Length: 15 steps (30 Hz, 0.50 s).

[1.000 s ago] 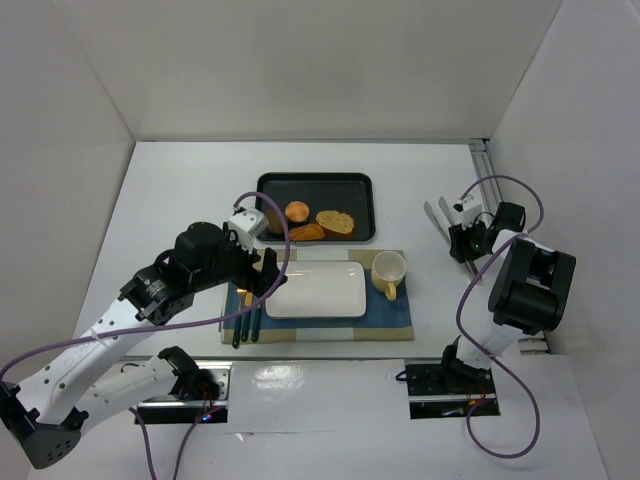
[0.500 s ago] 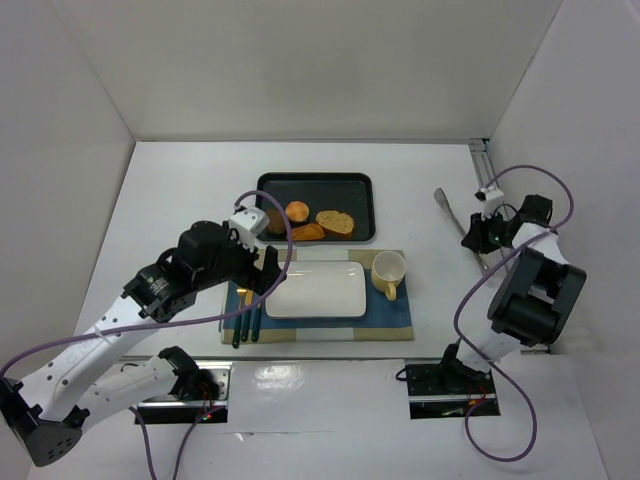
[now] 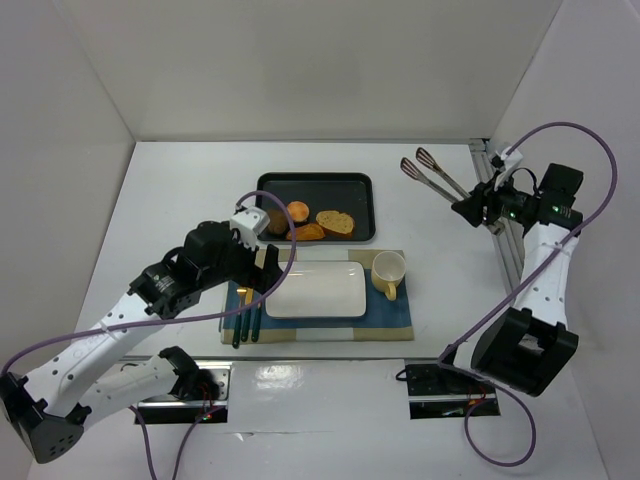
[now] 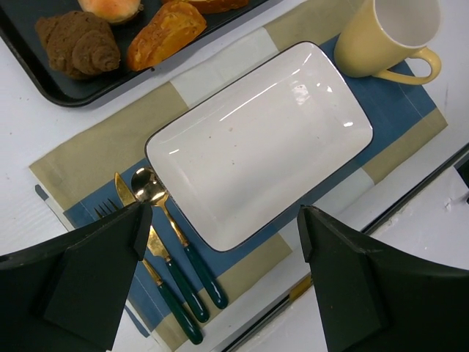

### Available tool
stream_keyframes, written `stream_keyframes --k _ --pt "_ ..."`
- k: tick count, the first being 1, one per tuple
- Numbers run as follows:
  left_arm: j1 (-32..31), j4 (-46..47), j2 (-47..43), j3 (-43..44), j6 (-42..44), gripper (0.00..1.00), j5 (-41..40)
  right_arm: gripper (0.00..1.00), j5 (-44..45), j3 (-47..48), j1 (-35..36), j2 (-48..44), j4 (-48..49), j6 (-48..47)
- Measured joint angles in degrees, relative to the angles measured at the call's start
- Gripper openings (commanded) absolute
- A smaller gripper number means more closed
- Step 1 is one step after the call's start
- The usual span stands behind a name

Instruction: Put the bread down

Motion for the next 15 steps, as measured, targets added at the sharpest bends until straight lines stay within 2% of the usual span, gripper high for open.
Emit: stream_keyframes --k 4,8,15 --pt "0.00 0.02 0.48 0.00 0.00 1.00 -0.76 0.57 -0.55 0.98 4.15 -0.76 -0.92 1.81" --pt "0.00 0.02 0.63 0.00 0.00 1.00 -1.66 0.57 1.73 1.55 12.55 -1.14 -0.15 5.09" --pt "0.00 -0.02 0.63 0.00 -0.04 1.00 -3.37 0.57 16.65 1.81 35.91 2.03 4.11 10.12"
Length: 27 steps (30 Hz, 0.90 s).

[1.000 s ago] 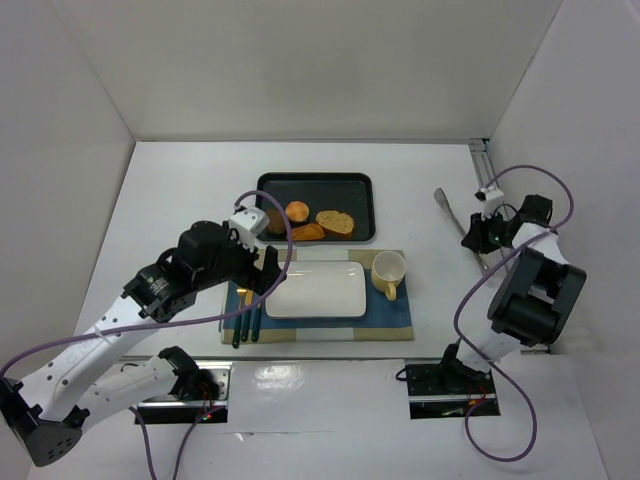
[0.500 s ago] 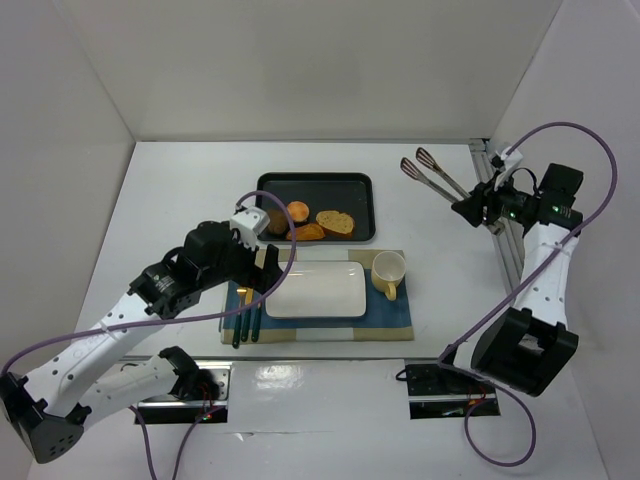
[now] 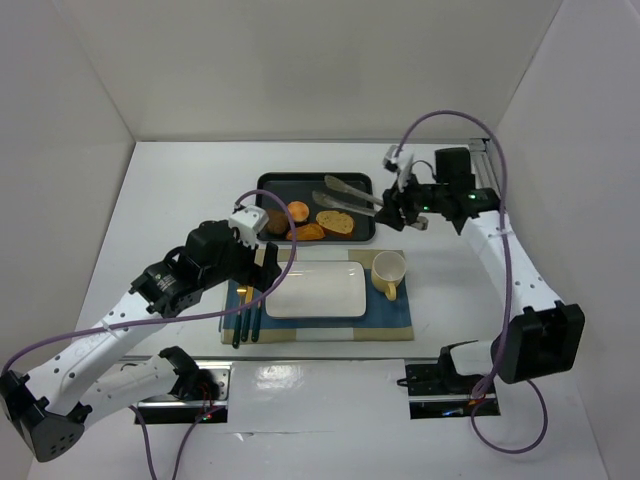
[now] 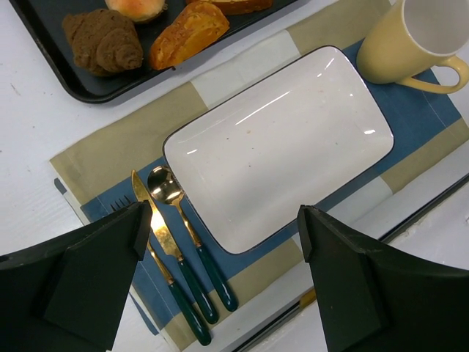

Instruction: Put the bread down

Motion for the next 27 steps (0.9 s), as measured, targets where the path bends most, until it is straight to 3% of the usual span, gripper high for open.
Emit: stream_keyframes --k 4,11,27 --pt "0.02 0.00 0.00 0.00 -0.02 1.00 -0.87 0.57 8.13 -0.02 8.52 3.26 1.20 0.81" --pt "0.02 0.00 0.00 0.00 -0.02 1.00 -1.40 0.57 18.67 -0.13 15.91 5.77 1.88 -0.37" --pt "0.00 -0.02 -0.13 0.00 -0.02 1.00 -2.03 0.57 24.94 -1.33 21.92 10.45 1.40 -4.35"
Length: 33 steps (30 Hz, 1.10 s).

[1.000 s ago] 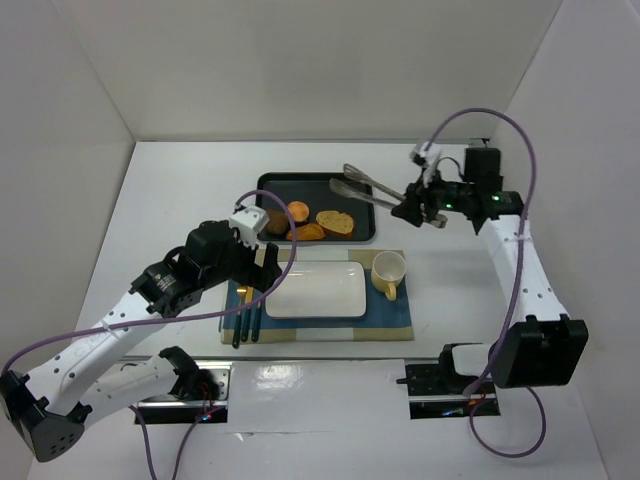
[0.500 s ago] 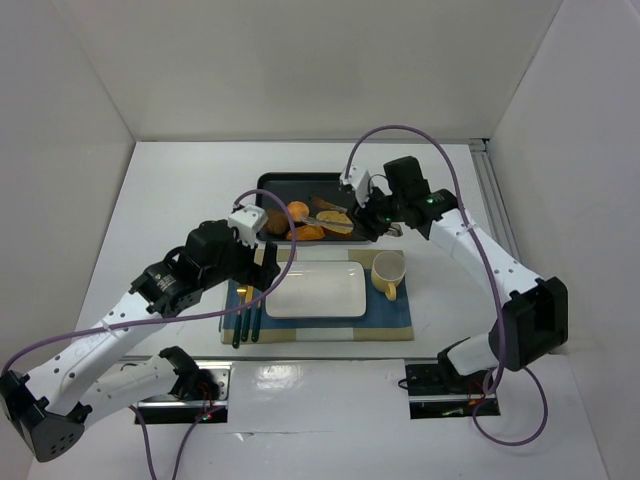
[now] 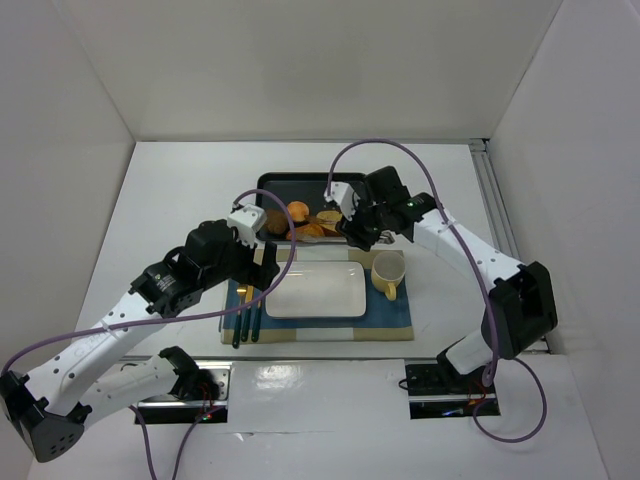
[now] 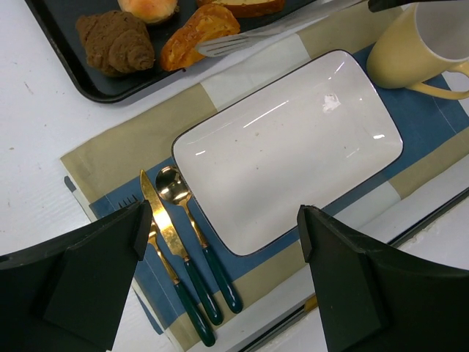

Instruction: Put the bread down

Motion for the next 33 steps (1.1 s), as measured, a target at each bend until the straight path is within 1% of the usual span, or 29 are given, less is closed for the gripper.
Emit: stream_keyframes --k 12,33 --pt "0.02 0.02 0.00 0.00 0.00 1.00 0.00 0.57 2.32 -0.59 2.40 2.86 0.09 -0.70" --pt "0.00 0.02 0.00 0.00 0.00 1.00 0.02 0.57 4.52 -0.68 3.28 3.13 1.07 -1.14"
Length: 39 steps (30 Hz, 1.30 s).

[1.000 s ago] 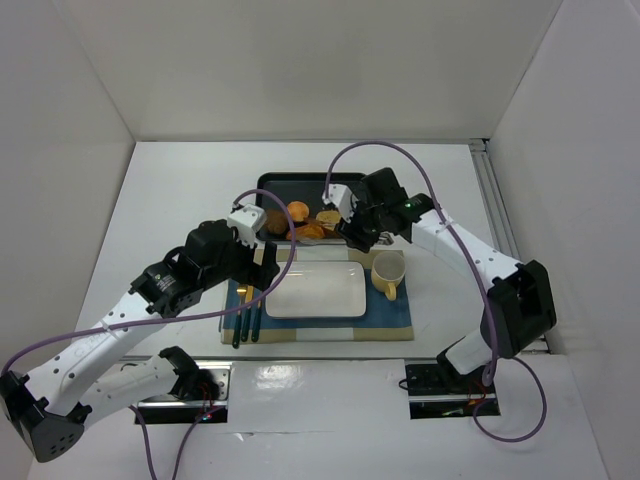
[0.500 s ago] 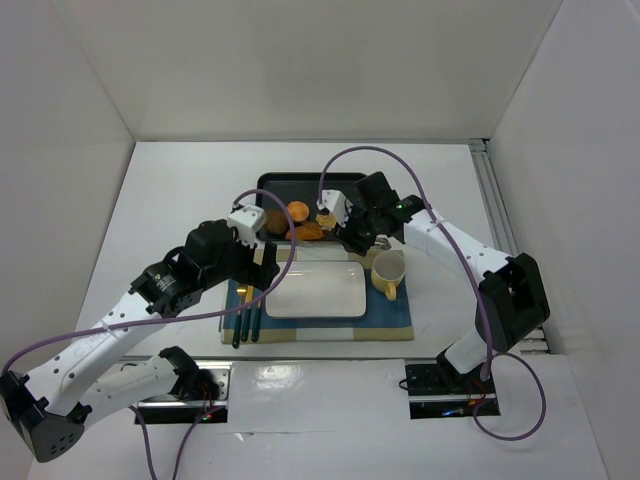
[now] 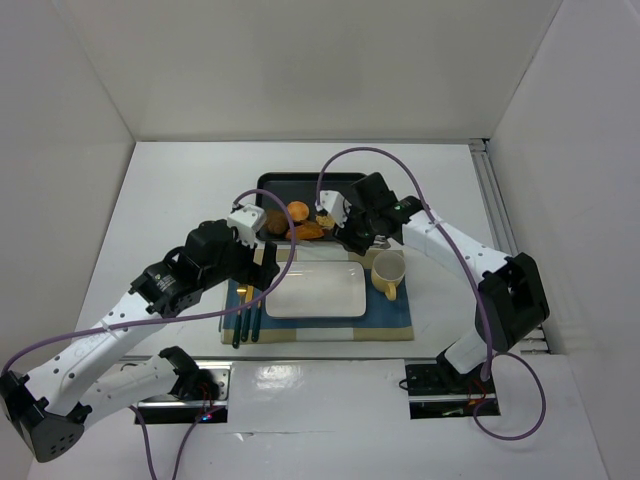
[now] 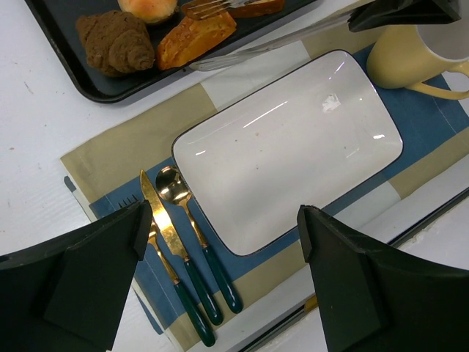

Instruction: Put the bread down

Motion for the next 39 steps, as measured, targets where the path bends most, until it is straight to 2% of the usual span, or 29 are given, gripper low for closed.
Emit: stream_keyframes --k 24,27,28,32,35,39 --pt "0.00 0.00 0.00 0.00 0.00 1.00 0.00 0.58 3.80 -0.22 0.76 0.07 2.69 -1.70" --pt "0.00 0.00 0.00 0.00 0.00 1.00 0.00 0.52 4.50 -0.22 0.81 0.50 2.84 -2.12" --pt "0.02 0.00 0.00 0.00 -0.02 1.00 0.00 0.44 4.85 -0.22 0.83 0.70 2.91 -2.25" --pt "0.02 0.00 0.00 0.00 0.00 1.00 0.00 0.25 5.64 -0.22 0.83 1.16 3.54 -2.95" --pt "0.00 0.00 0.00 0.00 0.00 1.00 0.00 0.18 6.12 -0.22 0.83 1.16 4.24 -3.02" --pt "0.02 0.00 0.00 0.00 0.00 1.00 0.00 0.16 6.47 -0.22 0.83 1.16 4.66 -3.02"
